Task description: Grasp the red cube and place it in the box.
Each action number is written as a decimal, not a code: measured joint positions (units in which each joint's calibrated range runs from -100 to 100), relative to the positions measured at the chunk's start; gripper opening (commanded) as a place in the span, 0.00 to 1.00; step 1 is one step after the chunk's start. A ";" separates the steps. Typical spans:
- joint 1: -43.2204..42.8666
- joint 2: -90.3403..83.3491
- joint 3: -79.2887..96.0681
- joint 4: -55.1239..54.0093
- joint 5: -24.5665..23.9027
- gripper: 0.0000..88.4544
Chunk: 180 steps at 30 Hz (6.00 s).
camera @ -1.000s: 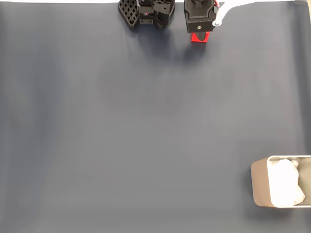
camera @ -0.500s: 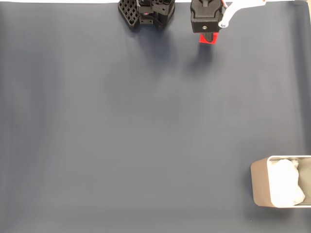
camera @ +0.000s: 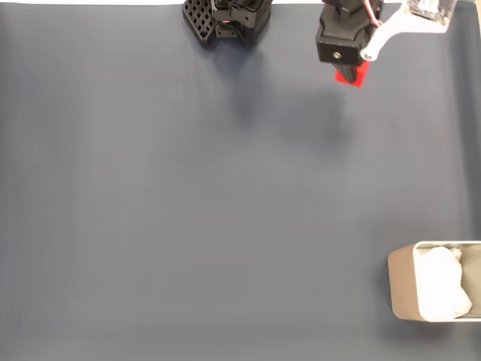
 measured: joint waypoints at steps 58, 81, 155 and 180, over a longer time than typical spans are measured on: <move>17.51 61.75 -86.44 5.49 -3.13 0.03; 19.73 79.29 -109.22 5.49 -3.52 0.03; 19.51 91.71 -124.32 0.00 -3.96 0.52; 19.51 91.71 -124.41 -0.64 -3.66 0.52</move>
